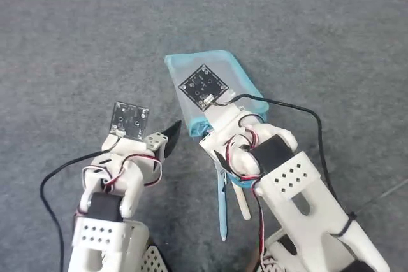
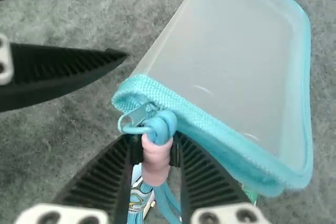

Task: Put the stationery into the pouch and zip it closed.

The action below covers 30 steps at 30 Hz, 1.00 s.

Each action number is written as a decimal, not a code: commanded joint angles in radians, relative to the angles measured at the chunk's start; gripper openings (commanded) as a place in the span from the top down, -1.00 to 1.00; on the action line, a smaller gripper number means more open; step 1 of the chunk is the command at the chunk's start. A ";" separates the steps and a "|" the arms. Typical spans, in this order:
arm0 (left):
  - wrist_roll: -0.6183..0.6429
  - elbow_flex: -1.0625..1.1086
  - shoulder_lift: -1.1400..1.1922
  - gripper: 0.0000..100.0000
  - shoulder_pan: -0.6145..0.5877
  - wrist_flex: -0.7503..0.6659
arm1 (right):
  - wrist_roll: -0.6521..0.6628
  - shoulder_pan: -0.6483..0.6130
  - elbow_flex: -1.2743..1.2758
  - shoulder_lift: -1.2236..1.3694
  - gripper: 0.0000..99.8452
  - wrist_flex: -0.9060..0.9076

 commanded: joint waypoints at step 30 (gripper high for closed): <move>-0.034 -0.073 0.014 0.39 0.012 0.006 | 0.091 -0.059 -0.046 -0.090 0.99 0.170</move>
